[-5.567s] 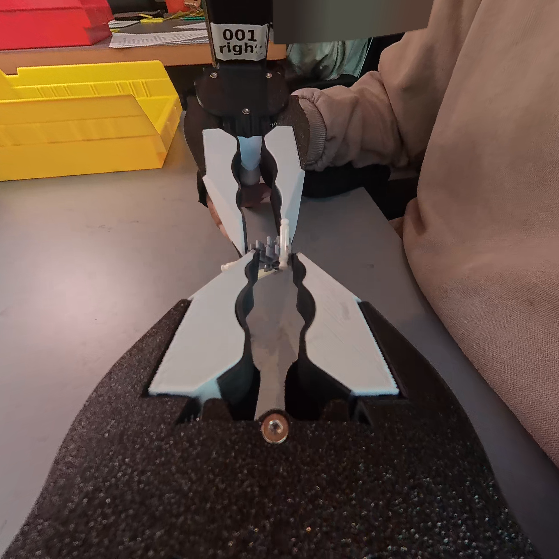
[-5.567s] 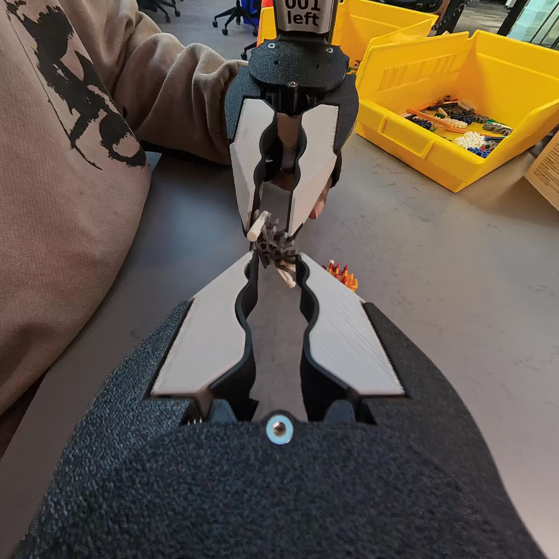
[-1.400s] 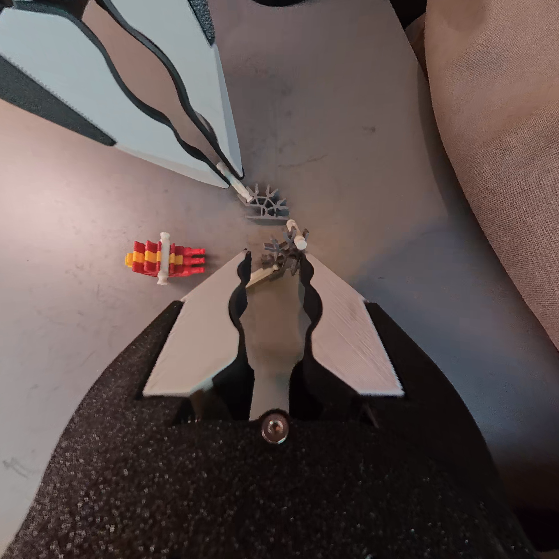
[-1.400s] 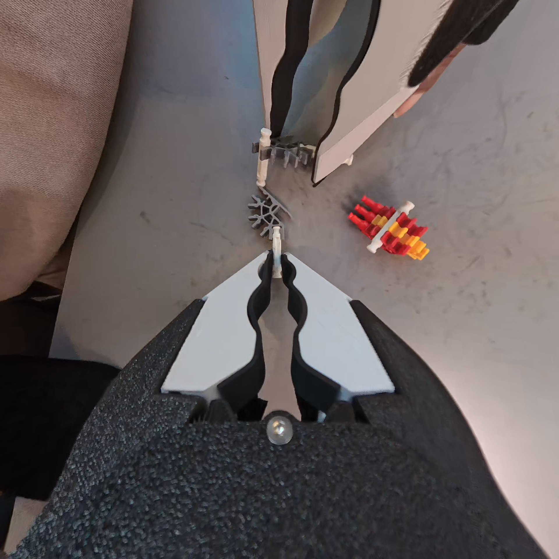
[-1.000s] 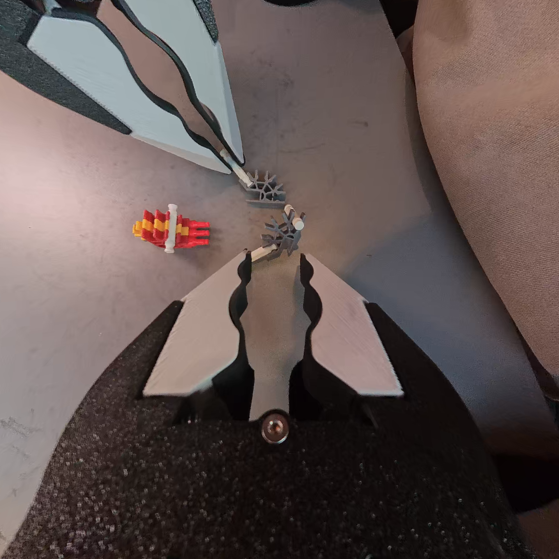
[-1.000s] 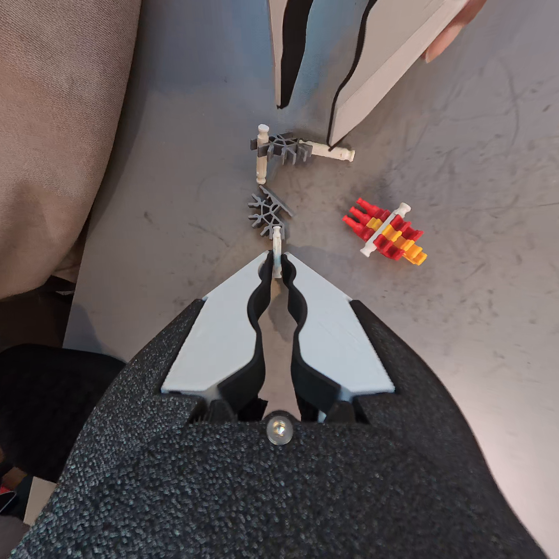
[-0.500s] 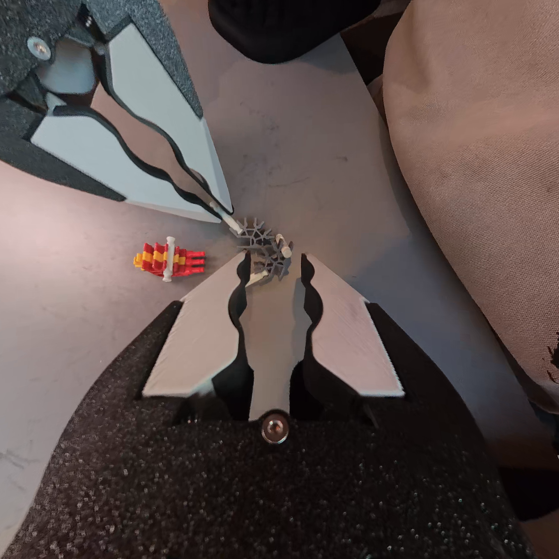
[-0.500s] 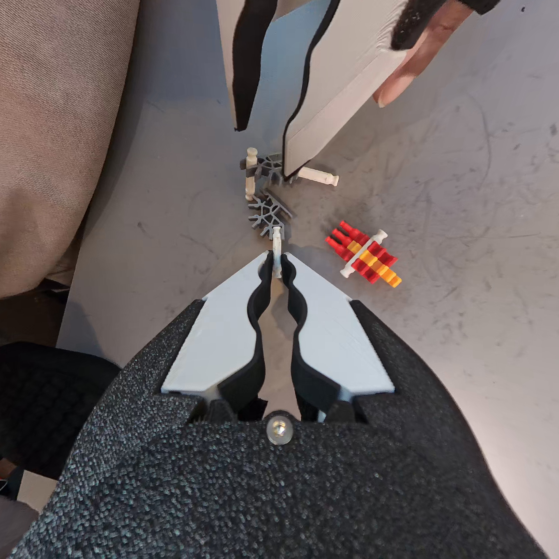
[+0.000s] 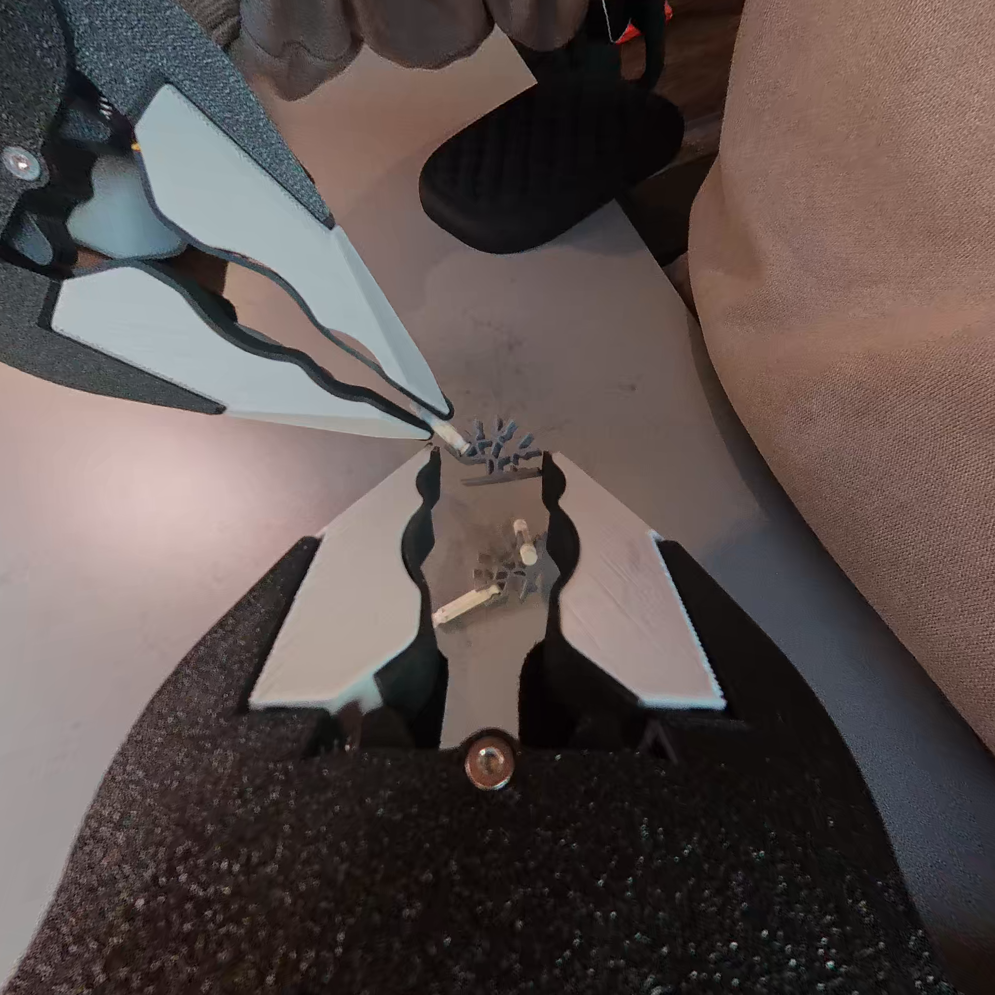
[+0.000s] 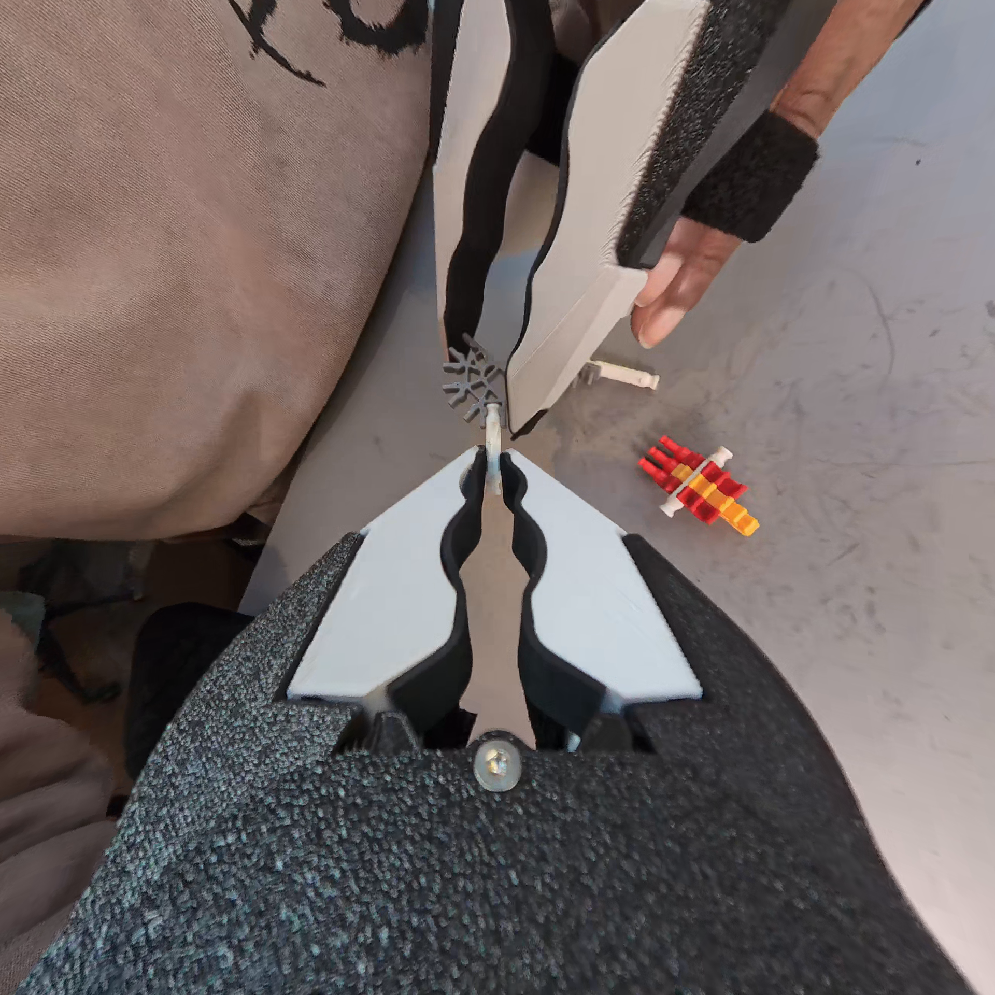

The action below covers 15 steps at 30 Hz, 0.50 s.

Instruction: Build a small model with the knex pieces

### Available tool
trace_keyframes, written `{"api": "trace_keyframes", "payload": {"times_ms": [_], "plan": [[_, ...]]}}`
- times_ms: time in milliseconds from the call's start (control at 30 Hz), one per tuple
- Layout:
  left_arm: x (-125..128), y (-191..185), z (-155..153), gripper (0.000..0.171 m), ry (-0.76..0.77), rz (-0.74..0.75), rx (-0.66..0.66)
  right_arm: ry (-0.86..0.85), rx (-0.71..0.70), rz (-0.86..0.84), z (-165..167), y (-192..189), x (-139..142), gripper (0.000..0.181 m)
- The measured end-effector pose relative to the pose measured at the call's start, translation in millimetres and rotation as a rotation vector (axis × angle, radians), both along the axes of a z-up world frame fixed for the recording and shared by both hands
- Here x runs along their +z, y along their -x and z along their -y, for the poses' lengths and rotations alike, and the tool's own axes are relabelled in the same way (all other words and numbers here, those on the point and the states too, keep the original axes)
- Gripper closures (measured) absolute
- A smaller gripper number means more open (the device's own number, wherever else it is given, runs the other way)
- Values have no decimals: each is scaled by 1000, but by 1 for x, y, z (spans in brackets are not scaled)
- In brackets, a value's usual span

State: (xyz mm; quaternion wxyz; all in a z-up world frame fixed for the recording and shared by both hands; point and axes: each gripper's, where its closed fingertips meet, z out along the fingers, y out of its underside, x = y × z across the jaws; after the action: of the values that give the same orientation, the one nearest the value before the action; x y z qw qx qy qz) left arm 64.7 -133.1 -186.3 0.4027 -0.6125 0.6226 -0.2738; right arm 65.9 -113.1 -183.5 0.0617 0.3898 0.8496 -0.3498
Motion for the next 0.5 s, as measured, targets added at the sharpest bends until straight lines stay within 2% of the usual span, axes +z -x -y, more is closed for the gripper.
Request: {"api": "trace_keyframes", "payload": {"times_ms": [167, 233, 267, 333, 500], "plan": [[15, -2, -4, 142, -50, 49, 31, 95, -75, -58, -5, -2, 9, 178], [23, 0, -11, 154, -62, 80, 67, 118, -144, -116, -10, 1, 11, 178], [25, 3, -16, 166, -70, 86, 97, 142, -186, -161, -11, 4, 15, 178], [23, 7, -27, 166, -78, 69, 159, 153, -292, -240, -17, 11, 20, 173], [13, 17, -44, 166, -25, 25, 274, -96, -515, -447, -38, 9, 17, 162]]}}
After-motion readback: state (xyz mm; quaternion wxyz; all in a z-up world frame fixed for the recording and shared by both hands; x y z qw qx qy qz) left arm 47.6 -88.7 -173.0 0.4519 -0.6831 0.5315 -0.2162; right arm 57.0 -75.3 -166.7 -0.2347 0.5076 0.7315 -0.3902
